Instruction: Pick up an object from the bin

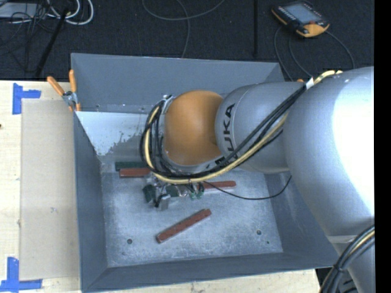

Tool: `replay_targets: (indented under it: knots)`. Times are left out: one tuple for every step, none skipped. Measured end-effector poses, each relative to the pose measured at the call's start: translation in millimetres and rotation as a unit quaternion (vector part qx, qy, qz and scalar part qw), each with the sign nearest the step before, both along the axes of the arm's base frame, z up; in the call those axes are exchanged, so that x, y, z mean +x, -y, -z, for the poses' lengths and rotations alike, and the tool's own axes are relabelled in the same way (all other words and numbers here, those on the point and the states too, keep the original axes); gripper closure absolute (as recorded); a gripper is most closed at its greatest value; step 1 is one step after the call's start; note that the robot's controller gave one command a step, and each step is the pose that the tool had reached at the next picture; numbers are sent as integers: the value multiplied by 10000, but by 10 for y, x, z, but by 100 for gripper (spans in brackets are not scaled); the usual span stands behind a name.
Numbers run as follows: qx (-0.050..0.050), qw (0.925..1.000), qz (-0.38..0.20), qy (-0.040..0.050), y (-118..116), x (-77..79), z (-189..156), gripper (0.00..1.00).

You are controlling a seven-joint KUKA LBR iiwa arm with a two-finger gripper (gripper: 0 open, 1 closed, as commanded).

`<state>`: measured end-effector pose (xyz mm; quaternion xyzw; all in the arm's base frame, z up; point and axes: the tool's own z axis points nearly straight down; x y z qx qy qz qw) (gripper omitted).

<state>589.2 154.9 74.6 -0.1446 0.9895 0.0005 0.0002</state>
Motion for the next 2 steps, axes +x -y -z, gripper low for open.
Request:
replay_targets:
  knots:
    - [1,10000,22,2,-4,21,-111,100]
    - [-13,10000,85,-43,-64,-97,-567,100]
